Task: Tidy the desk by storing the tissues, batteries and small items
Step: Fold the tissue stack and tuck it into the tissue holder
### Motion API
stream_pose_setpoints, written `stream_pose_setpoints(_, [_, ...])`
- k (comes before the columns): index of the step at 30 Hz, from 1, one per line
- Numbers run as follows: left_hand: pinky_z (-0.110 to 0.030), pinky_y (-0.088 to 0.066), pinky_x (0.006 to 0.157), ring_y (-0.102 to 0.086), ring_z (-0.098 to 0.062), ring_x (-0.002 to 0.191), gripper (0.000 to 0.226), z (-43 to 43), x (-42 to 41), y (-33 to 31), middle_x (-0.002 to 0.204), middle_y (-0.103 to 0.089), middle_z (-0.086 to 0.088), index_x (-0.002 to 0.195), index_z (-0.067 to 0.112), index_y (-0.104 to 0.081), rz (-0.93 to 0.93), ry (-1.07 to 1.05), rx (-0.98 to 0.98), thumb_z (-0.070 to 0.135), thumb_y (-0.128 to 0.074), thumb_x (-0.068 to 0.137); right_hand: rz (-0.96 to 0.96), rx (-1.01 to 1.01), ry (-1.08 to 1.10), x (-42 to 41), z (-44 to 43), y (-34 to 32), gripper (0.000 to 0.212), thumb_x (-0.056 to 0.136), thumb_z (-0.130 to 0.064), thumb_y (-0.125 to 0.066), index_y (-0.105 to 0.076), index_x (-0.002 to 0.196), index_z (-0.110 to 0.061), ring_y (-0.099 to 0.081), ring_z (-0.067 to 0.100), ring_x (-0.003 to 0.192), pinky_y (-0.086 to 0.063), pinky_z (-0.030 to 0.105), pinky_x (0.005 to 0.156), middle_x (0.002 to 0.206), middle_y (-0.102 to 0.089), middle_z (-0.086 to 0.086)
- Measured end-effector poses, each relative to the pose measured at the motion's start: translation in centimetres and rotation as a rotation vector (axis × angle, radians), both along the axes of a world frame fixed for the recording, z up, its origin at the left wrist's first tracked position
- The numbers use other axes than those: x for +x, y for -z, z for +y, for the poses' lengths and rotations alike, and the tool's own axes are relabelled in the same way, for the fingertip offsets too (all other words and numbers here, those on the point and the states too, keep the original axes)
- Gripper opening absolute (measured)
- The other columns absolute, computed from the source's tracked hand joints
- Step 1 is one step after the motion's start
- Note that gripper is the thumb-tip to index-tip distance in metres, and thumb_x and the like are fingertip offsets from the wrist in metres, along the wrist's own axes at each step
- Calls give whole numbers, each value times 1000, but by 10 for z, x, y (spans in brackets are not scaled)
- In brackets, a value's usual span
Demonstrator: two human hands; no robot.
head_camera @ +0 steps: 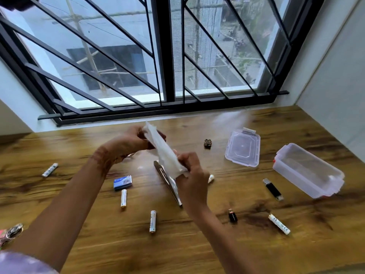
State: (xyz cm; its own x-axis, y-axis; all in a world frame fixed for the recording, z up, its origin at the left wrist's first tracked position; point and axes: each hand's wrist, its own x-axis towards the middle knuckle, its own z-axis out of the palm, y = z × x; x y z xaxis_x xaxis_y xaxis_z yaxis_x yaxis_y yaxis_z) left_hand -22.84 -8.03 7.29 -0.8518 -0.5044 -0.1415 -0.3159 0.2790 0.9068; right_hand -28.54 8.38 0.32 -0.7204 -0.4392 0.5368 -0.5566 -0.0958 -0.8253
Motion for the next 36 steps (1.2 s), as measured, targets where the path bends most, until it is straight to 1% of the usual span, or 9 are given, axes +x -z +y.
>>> stream_pose_setpoints(3, [-13,-53,67,-67,-1,72,34,-8,-2,6,70,-72,12,81,13,-69,-59,8,-60,-18,-58,76,80,68,-5,5,-6,22,42,73,6,-68,-47,95,-23,-65,7,81,-47,10,60,97,-72,2])
stream_pose_setpoints(6, [-20,-53,71,-66,-6,77,41,-14,-3,15,75,-73,9,68,28,-72,-133,0,-156,-12,-61,76,138,111,-5,5,-7,35,43,73,0,-74,-48,100,-22,-67,10,74,-50,16,57,93,-73,4])
stream_pose_setpoints(11, [-9,-50,61,-63,-8,78,27,-10,-3,25,87,-68,1,81,20,-67,-145,36,-134,-6,-64,78,245,203,10,0,-4,49,47,67,1,-79,-54,103,-16,-68,9,68,-53,16,59,89,-73,2])
stream_pose_setpoints(15, [-8,-48,66,-63,9,78,32,-9,3,26,87,-68,12,82,21,-69,-50,67,-123,-10,-68,73,233,177,-6,1,-2,51,43,67,0,-77,-55,102,-15,-68,11,68,-55,22,58,82,-72,4])
stream_pose_setpoints(19, [-15,-53,75,-65,-1,97,19,-16,13,21,96,-73,8,72,28,-73,23,103,-41,23,-71,53,233,137,-34,5,-9,44,48,67,2,-78,-54,104,-18,-68,10,73,-55,20,62,87,-72,3])
stream_pose_setpoints(24, [-16,-54,71,-66,-2,96,30,-27,21,7,99,-72,17,75,29,-73,80,82,-48,4,-62,63,198,60,-70,5,-18,26,46,72,-6,-76,-51,108,-17,-69,14,85,-57,24,69,97,-71,6])
stream_pose_setpoints(29, [-19,-55,79,-65,-8,99,49,-30,15,9,103,-71,11,87,17,-70,38,67,-81,-24,-46,76,178,54,4,4,-22,20,32,76,-14,-68,-47,101,-18,-66,13,71,-50,18,58,86,-71,6])
stream_pose_setpoints(33, [-28,-54,87,-66,-13,99,41,-29,6,24,102,-72,2,89,21,-72,-54,78,-70,-14,-57,73,155,160,37,-3,-15,30,41,71,-3,-70,-45,99,-21,-61,16,58,-43,20,50,72,-67,3])
stream_pose_setpoints(36, [-8,-50,68,-66,-1,79,58,-21,-5,36,74,-73,12,63,31,-73,-57,77,-87,-21,-51,76,187,223,32,-7,-10,36,38,72,-7,-73,-49,99,-18,-62,14,58,-44,18,52,72,-68,3])
